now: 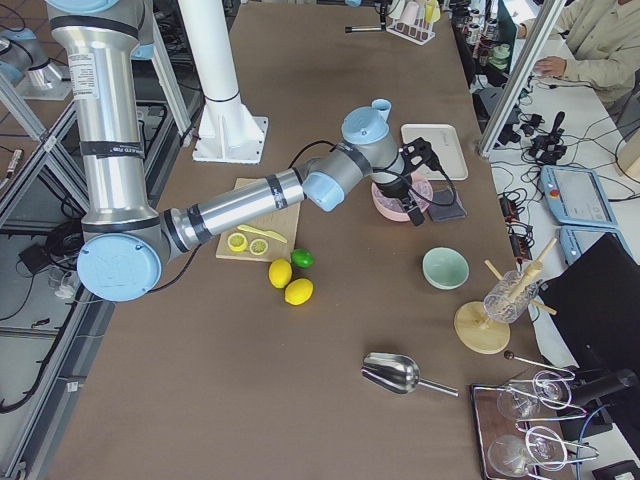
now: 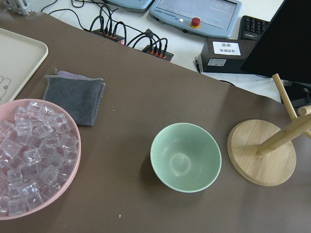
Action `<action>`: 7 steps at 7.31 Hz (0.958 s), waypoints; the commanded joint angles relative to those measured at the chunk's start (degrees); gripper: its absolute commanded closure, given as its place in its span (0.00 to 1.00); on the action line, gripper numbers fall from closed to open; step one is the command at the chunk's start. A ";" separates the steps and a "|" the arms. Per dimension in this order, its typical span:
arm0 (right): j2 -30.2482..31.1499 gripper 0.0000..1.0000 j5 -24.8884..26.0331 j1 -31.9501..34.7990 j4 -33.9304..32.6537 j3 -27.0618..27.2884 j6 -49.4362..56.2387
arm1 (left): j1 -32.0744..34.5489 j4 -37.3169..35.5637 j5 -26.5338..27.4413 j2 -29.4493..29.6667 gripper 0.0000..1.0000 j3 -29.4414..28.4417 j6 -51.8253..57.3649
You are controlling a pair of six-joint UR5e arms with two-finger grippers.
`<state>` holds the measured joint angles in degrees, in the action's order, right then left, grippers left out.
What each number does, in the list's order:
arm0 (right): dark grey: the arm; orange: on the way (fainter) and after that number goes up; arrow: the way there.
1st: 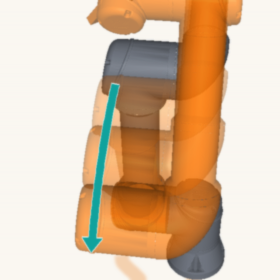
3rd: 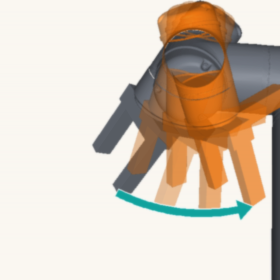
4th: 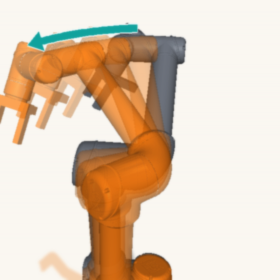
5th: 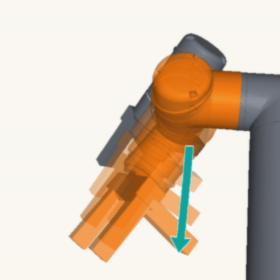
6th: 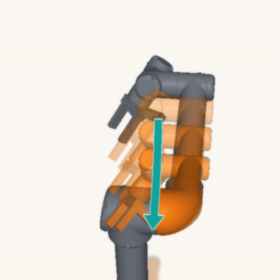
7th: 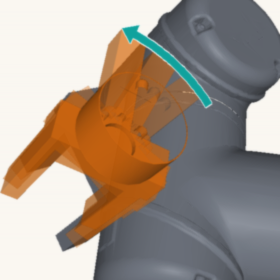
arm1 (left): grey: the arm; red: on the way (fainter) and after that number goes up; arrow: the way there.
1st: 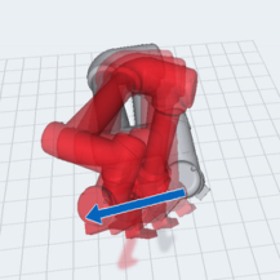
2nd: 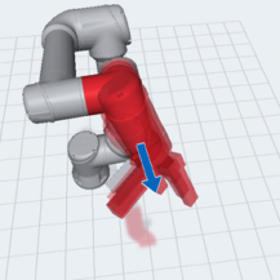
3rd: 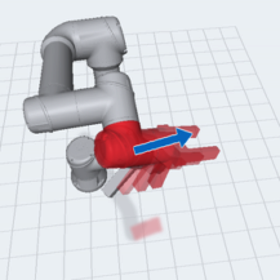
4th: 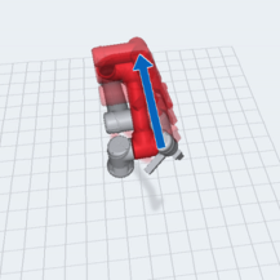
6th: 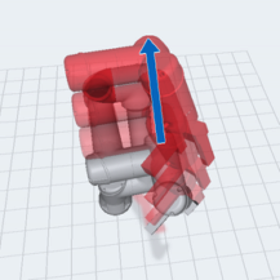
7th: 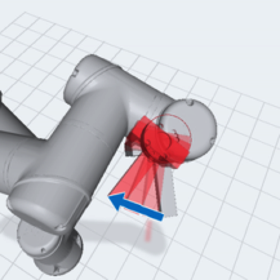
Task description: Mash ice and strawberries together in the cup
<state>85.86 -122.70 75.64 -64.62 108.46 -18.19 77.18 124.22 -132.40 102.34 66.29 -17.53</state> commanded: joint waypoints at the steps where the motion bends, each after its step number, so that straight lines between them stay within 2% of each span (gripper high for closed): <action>1: -0.60 0.01 0.36 -0.14 -0.07 -0.44 0.08 | -2.47 -2.22 5.11 0.93 1.00 -1.43 0.04; 3: -2.09 0.01 1.84 -1.45 -0.33 -1.14 0.08 | -2.47 -7.03 5.14 2.59 1.00 -2.22 -0.31; 7: -4.04 0.01 2.91 -1.72 -0.33 -3.08 0.08 | -2.73 -7.41 5.14 3.91 1.00 -4.32 -0.49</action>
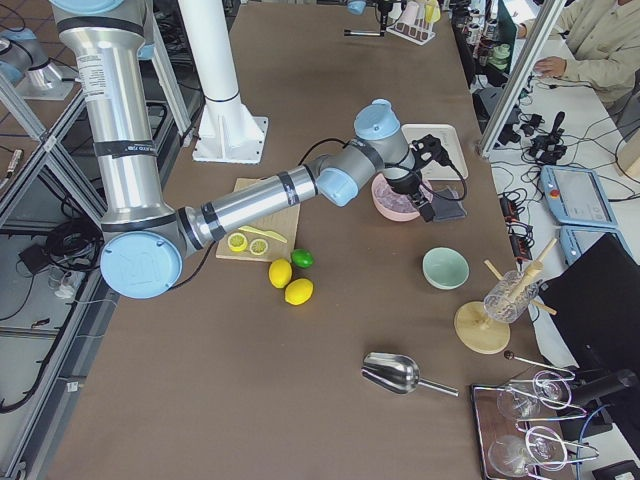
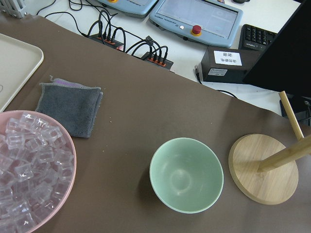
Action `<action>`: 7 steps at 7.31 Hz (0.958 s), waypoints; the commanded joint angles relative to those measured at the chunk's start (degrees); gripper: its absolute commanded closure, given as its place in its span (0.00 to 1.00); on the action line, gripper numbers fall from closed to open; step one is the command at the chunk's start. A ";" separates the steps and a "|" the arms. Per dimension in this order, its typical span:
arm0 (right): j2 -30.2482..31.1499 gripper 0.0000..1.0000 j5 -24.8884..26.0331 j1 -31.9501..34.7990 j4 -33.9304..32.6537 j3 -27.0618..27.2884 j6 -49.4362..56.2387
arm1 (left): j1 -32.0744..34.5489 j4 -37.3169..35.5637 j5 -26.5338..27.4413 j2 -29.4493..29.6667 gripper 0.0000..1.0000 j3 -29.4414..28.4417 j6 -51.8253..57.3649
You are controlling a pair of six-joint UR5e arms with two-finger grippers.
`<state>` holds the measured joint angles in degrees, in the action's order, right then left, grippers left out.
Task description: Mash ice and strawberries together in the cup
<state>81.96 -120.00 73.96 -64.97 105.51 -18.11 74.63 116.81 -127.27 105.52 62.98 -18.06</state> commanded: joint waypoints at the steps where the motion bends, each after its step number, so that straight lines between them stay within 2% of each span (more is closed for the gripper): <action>1: -0.13 0.01 0.90 -0.05 0.02 -0.05 -0.17 | -0.88 -0.01 0.01 0.74 0.98 -1.36 0.04; 2: -0.05 0.01 1.43 -0.05 0.11 -0.05 -0.18 | -0.98 -0.01 0.09 0.66 0.73 -1.45 0.13; 3: -0.13 0.01 1.53 -0.05 0.11 -0.05 -0.18 | -0.98 0.17 0.10 0.66 0.14 -1.19 0.22; 4: -0.13 0.01 1.53 -0.05 0.11 -0.05 -0.18 | -0.98 0.26 0.01 0.13 0.02 0.11 -0.13; 6: -0.22 0.01 1.44 -0.40 -0.33 -0.13 -0.09 | 0.07 -0.18 0.09 1.43 0.02 0.74 -0.92; 7: -0.66 0.01 1.26 -1.01 -0.59 -0.13 -0.09 | 1.12 -0.18 0.01 2.32 0.02 1.87 -5.97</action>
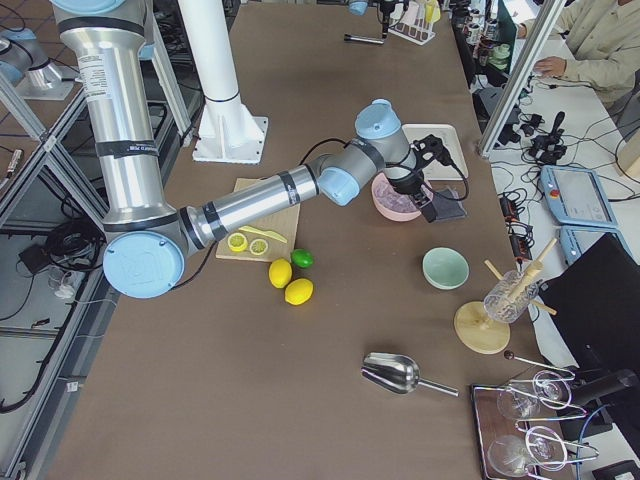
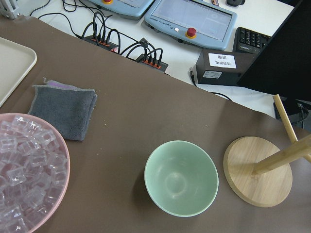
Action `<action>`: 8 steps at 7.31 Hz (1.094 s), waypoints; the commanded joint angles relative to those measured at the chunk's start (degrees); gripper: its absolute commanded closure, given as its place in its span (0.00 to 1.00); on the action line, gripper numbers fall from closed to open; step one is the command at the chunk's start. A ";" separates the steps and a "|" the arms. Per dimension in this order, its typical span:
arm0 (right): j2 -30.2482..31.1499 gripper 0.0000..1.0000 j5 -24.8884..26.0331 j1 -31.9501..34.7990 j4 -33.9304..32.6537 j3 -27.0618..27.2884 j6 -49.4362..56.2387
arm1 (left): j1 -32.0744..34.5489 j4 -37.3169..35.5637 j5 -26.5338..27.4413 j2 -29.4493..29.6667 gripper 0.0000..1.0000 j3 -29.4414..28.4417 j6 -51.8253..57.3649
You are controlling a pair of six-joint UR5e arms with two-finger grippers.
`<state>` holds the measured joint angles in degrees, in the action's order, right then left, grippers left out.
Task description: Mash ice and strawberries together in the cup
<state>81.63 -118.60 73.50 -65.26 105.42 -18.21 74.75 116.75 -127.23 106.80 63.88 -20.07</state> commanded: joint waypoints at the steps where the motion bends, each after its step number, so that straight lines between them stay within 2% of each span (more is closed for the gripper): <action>1: -0.94 0.01 -0.40 -0.64 -2.48 -0.04 -0.16 | 2.15 -0.38 -0.30 1.22 0.02 2.81 -4.45; 2: -4.16 0.01 -0.40 -0.90 -7.55 -0.48 -0.16 | 3.46 -1.52 -0.74 2.96 0.02 3.01 -4.37; 4: -12.15 0.01 -0.58 -0.91 -22.47 -0.48 -0.16 | 6.19 -6.51 -2.74 6.30 0.02 5.45 -4.28; 6: -13.68 0.01 -1.01 -0.47 -27.01 -1.79 -0.16 | 9.18 -7.68 -6.62 8.42 0.02 6.69 -4.10; 7: -13.86 0.01 -3.19 1.71 -26.94 -4.32 0.10 | 9.36 -7.94 -6.72 9.12 0.02 6.79 -3.84; 8: -15.43 0.01 -8.26 4.69 -26.94 -8.35 0.36 | 10.50 -9.16 -6.81 10.61 0.02 6.70 -3.84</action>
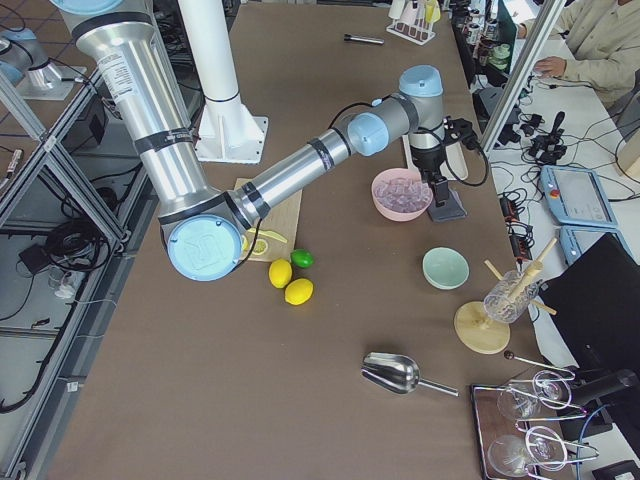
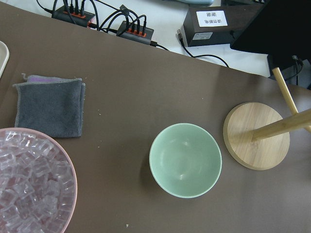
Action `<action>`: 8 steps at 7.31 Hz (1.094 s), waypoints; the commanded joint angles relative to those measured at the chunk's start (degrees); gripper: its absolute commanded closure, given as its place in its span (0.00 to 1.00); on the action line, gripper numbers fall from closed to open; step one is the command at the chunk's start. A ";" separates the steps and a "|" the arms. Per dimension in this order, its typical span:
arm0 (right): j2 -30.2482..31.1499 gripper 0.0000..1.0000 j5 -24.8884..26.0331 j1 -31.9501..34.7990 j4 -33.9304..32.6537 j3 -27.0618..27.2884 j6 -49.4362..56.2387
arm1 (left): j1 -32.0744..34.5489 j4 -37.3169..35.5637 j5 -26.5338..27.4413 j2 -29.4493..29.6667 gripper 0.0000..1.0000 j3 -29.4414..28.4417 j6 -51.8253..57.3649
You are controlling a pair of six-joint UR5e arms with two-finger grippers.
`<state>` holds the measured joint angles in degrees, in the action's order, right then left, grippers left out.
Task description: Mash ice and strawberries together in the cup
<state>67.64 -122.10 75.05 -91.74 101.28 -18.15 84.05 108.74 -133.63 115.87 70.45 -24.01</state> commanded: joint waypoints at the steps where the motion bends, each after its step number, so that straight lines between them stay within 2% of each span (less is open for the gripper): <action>1: -0.59 0.01 -5.77 5.18 -0.45 -5.90 1.35 | 2.08 -4.04 -0.49 3.38 0.02 0.74 0.10; 5: 0.65 0.01 -2.00 5.72 -1.51 -7.23 5.93 | 2.96 -12.74 -0.32 7.26 0.02 1.71 0.54; 7: 0.65 0.01 0.18 5.55 -0.81 -6.63 6.11 | 2.96 -13.46 0.29 8.66 0.02 1.19 0.45; 8: 0.39 0.01 1.16 5.29 -0.80 -6.27 6.02 | 2.70 -18.34 1.25 11.89 0.02 0.40 0.54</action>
<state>68.22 -122.36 80.57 -92.75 94.53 -12.14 86.96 94.36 -133.22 124.86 71.62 -23.53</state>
